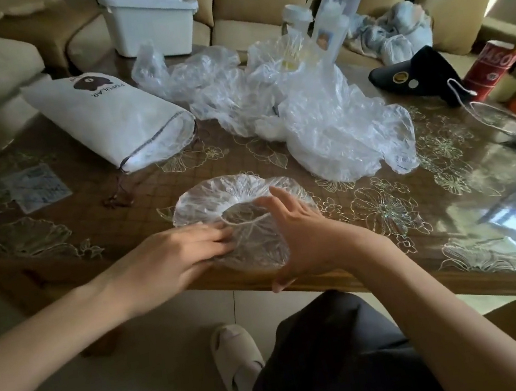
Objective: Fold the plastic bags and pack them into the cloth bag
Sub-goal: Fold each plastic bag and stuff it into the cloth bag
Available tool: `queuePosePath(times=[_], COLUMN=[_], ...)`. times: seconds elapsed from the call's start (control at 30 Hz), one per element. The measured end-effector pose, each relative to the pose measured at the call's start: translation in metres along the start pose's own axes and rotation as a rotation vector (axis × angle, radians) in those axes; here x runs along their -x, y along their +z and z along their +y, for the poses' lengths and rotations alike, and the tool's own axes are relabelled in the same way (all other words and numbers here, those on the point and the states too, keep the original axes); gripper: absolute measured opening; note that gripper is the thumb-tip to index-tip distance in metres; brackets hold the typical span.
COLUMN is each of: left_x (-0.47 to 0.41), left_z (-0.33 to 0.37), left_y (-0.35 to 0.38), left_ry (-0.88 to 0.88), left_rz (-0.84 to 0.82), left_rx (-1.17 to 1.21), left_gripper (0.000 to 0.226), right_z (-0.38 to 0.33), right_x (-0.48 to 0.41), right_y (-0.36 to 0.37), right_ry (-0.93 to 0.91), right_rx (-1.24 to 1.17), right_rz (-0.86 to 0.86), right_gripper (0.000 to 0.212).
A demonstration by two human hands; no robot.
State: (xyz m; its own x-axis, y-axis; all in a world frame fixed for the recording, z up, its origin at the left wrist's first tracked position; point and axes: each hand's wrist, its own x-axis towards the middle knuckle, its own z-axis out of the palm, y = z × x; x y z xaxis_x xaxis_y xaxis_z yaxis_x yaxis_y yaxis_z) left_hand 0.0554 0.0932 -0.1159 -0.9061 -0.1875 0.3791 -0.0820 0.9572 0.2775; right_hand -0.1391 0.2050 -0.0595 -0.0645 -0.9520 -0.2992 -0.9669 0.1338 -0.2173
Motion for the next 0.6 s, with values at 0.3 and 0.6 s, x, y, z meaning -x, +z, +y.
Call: queuePosePath(times=[0.3, 0.6], left_x=[-0.02, -0.06], left_z=[-0.002, -0.013], left_y=[-0.013, 0.01], left_ry=[-0.37, -0.756], left_rz=[0.297, 0.354], left_rx=[0.404, -0.017], left_gripper=[0.023, 0.022], right_z=[0.002, 0.052], right_x=[-0.009, -0.048], right_y=[-0.011, -0.015], right_ry=[0.029, 0.376], right_rx=[-0.231, -0.643], right_rz=[0.094, 0.356], right_gripper=[0.04, 0.033])
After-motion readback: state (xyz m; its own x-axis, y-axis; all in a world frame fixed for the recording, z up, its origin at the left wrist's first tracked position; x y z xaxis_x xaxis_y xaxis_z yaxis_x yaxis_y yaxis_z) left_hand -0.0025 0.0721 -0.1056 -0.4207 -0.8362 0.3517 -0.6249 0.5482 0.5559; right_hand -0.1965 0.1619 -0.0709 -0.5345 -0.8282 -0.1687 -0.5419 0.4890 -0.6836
